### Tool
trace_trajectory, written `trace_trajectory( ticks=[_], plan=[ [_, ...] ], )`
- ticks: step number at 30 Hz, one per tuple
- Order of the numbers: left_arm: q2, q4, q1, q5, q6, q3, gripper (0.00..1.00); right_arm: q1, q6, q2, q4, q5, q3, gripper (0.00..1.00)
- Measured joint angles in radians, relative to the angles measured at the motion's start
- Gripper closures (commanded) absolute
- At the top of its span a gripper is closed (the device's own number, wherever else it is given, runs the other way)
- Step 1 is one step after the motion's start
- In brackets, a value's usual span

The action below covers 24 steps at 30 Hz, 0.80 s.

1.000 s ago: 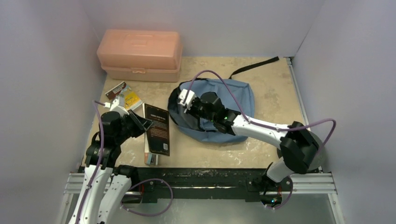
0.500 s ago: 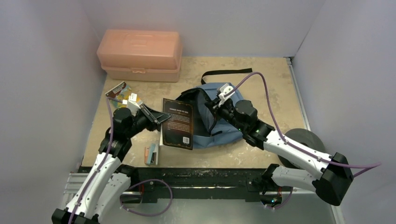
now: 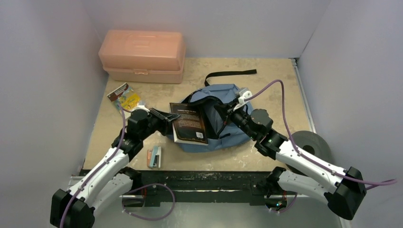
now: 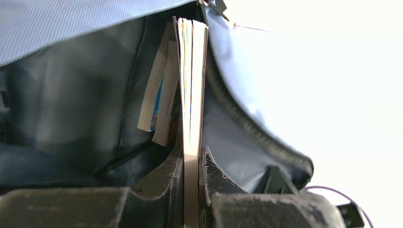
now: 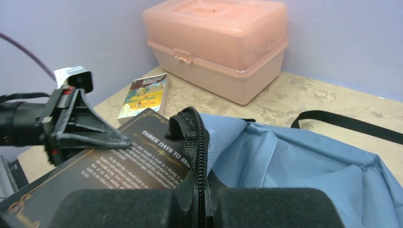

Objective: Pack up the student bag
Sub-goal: Place the book in the student bag.

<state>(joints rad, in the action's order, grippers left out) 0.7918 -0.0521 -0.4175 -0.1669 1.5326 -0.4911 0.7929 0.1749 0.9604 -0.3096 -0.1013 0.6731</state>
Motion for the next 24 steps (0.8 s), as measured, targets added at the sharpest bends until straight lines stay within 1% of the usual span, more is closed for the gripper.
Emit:
trace_trajectory(
  ticks=[3,5,10,14,18,20,24],
  plan=[
    [0.088,0.013,0.0,0.003,0.061,-0.029,1.0,-0.005,0.0,-0.027,-0.019,0.021,-0.04,1.0],
    [0.168,0.059,-0.002,-0.002,0.101,-0.046,1.0,-0.01,0.001,-0.032,-0.021,0.035,-0.047,1.0],
    [0.311,0.172,-0.02,0.004,0.114,-0.061,1.0,-0.018,0.011,-0.032,-0.03,0.037,-0.048,1.0],
    [0.39,0.344,-0.077,0.042,0.075,-0.054,1.0,-0.028,0.032,-0.02,-0.021,0.028,-0.029,1.0],
    [0.483,0.58,-0.122,0.075,0.024,-0.016,1.0,-0.038,0.044,0.004,-0.009,0.012,0.027,1.0],
    [0.554,0.698,-0.138,0.076,0.015,-0.011,1.0,-0.043,0.045,0.008,0.0,0.008,0.042,1.0],
    [0.64,0.814,-0.165,0.098,-0.011,-0.013,1.0,-0.05,0.046,0.008,0.015,0.006,0.052,1.0]
  ],
)
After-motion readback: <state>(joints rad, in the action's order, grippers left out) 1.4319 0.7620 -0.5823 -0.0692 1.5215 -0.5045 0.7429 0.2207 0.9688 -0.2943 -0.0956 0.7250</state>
